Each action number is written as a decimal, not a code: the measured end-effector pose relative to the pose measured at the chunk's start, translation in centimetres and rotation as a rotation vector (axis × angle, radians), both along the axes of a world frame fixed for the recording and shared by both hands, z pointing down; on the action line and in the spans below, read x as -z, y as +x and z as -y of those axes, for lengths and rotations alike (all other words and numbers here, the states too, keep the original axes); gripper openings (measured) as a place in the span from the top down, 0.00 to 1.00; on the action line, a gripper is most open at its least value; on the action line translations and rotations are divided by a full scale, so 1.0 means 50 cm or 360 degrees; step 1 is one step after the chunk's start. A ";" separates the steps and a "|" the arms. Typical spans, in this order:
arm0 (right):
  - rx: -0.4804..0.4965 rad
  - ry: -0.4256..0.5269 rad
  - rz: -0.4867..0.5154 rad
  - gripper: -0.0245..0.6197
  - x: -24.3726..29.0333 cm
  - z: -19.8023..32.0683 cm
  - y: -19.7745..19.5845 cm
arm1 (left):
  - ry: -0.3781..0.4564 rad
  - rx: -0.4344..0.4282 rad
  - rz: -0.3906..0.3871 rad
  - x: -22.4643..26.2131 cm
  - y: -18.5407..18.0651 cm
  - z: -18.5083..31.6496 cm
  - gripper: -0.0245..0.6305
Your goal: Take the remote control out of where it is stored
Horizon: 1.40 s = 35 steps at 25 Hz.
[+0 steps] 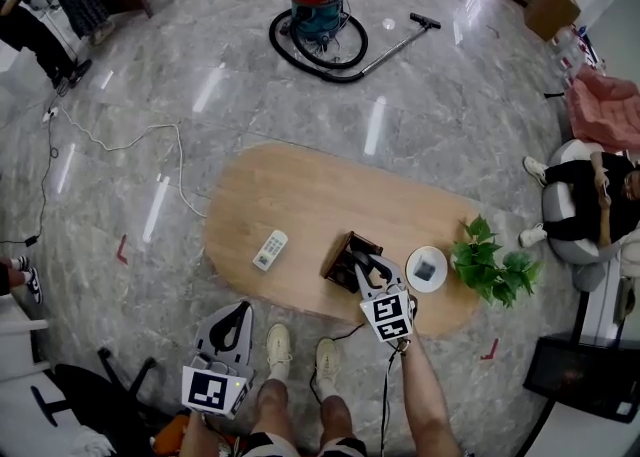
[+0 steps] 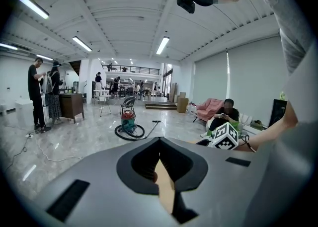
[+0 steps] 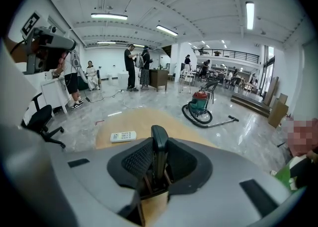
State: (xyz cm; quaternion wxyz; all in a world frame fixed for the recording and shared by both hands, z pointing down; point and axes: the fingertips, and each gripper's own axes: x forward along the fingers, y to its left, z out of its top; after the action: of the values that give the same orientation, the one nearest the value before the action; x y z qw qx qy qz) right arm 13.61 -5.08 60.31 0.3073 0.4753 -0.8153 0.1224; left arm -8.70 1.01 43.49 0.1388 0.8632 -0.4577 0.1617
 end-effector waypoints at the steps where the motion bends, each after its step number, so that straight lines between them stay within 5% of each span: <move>1: 0.0005 0.0005 0.0001 0.81 0.008 0.001 -0.002 | 0.0011 0.0005 -0.0002 0.007 -0.001 0.002 0.95; 23: 0.0159 0.0242 -0.0028 0.81 0.219 0.010 -0.091 | 0.0083 0.0121 -0.0021 0.106 -0.093 -0.030 0.95; 35: 0.0251 0.0190 0.0009 0.81 0.144 0.004 -0.215 | 0.0009 0.0146 0.0000 0.037 -0.177 -0.037 0.96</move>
State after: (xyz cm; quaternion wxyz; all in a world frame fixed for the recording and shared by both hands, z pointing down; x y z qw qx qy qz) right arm 2.86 -5.27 53.10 0.2849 0.4268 -0.8568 0.0504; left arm -17.54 2.88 41.63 0.1436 0.8418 -0.4971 0.1539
